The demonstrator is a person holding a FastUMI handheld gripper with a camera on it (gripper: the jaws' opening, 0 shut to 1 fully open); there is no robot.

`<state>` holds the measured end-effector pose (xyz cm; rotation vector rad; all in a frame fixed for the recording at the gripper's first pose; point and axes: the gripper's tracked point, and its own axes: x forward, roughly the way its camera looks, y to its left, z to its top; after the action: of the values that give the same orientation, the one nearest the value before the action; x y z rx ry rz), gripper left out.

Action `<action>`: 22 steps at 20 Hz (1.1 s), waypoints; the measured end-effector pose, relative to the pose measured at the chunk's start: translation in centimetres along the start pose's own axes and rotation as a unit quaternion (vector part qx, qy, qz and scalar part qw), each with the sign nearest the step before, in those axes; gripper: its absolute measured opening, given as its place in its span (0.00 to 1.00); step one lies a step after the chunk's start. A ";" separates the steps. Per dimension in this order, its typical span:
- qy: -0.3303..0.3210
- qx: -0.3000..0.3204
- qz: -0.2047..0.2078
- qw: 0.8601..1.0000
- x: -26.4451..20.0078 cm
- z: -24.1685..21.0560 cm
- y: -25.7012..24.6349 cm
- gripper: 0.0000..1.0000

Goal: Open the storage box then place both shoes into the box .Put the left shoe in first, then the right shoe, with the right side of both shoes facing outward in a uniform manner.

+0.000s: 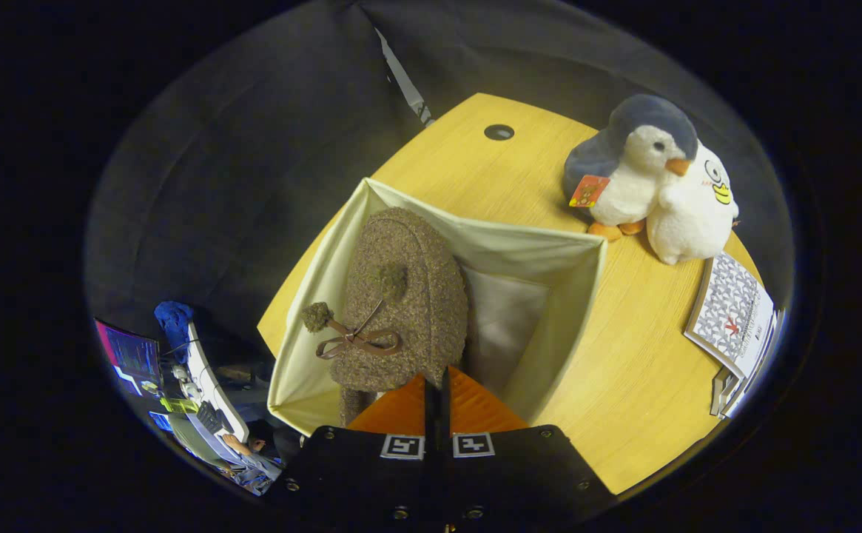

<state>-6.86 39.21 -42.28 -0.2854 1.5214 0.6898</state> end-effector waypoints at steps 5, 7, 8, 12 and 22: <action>-0.016 0.023 0.021 0.999 -0.2 0.8 0.8 0.10; -0.027 0.028 0.029 0.999 -1.2 0.9 0.8 0.29; -0.038 0.030 0.032 0.998 -2.2 1.0 0.7 0.39; -0.105 0.047 0.028 0.993 -5.7 0.8 0.1 0.75; -0.392 0.148 -0.130 0.899 -22.1 1.2 -12.4 0.86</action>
<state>3.21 25.06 -23.84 0.0349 0.7702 0.2839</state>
